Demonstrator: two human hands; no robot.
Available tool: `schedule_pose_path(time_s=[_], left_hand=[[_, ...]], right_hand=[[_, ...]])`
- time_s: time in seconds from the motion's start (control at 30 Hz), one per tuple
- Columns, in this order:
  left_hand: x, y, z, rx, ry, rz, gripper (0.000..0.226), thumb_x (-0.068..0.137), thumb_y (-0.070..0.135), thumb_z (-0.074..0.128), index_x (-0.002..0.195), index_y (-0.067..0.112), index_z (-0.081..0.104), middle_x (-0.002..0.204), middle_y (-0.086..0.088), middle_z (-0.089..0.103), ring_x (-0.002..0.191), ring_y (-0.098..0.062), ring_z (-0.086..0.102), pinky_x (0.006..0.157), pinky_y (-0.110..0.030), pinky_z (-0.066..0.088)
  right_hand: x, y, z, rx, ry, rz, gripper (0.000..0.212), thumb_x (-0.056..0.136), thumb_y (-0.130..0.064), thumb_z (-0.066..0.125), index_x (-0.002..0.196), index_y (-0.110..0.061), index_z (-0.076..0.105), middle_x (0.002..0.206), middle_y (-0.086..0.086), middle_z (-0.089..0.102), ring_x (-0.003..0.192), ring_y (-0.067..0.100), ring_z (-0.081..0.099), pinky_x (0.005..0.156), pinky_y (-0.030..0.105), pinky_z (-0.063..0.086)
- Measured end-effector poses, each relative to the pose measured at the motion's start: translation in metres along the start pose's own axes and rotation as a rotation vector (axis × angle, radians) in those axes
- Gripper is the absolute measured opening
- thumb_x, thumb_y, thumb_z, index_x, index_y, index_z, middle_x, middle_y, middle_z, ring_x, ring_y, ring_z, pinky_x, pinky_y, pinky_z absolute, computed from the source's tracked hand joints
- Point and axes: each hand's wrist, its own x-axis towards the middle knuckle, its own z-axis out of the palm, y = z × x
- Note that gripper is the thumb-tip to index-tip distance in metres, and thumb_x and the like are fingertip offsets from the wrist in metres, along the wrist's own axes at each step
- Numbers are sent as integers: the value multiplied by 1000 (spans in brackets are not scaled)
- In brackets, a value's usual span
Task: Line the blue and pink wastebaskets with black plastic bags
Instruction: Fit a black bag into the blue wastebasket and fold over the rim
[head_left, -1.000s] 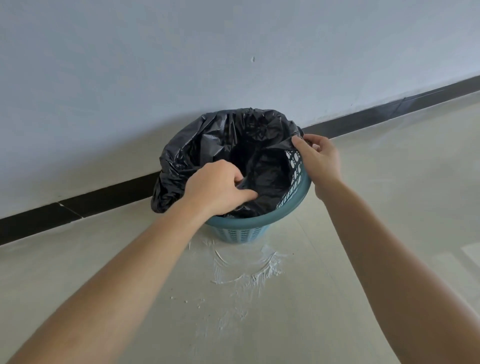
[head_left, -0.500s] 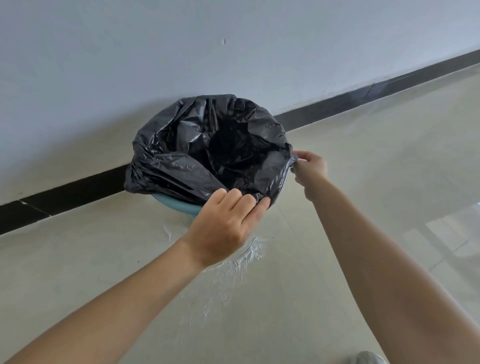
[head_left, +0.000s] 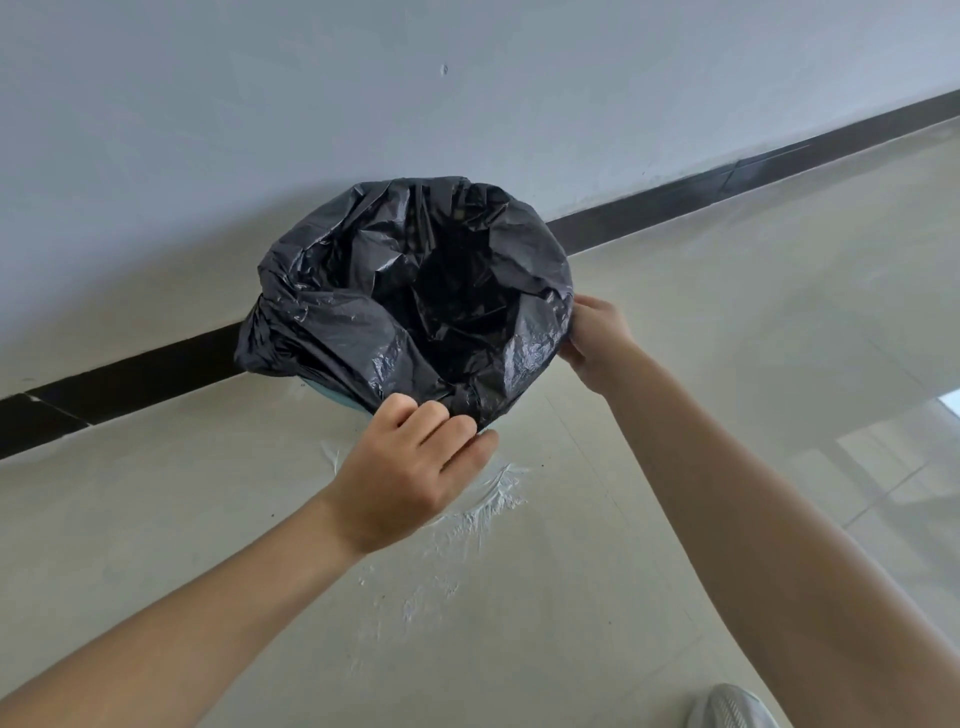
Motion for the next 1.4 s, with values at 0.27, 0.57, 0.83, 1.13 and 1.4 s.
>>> schedule_pose_path(time_s=[0.27, 0.57, 0.83, 1.13, 1.4], left_hand=[[6, -34, -22, -291, 360, -679, 23, 92, 17, 57, 108, 0, 59, 103, -5, 55, 95, -29, 53, 82, -51, 43], [-6, -70, -9, -775, 599, -1926, 30, 95, 42, 51, 97, 14, 43, 88, 5, 46, 70, -7, 46, 62, -19, 40], [-51, -70, 18, -548, 200, -1692, 15, 101, 21, 44, 89, 14, 47, 76, 5, 51, 69, -11, 50, 65, -27, 36], [-61, -104, 27, -720, -480, -1752, 16, 93, 19, 55, 78, 16, 62, 75, -7, 56, 67, -24, 41, 59, -30, 31], [-16, -137, 6, -869, 340, -1786, 26, 88, 38, 58, 110, 24, 62, 113, 3, 62, 100, -13, 59, 86, -31, 47]], right_hand=[[-13, -16, -1, -345, 457, -381, 35, 97, -40, 53, 129, -25, 52, 126, -4, 49, 100, 7, 55, 91, 29, 45], [-114, -20, 56, -921, -348, -1568, 34, 89, -45, 70, 86, -12, 72, 78, 3, 57, 69, 19, 53, 61, 31, 46], [-118, 33, 61, -1101, -275, -1827, 23, 97, -17, 65, 75, -13, 67, 68, 2, 50, 58, 19, 42, 48, 35, 38], [-123, 44, 55, -1153, -159, -1759, 33, 89, -18, 70, 59, -15, 55, 60, -1, 43, 50, 16, 34, 39, 30, 29], [-103, -21, 49, -961, 226, -1158, 23, 92, -36, 61, 107, -22, 71, 105, 4, 61, 93, 21, 58, 76, 37, 51]])
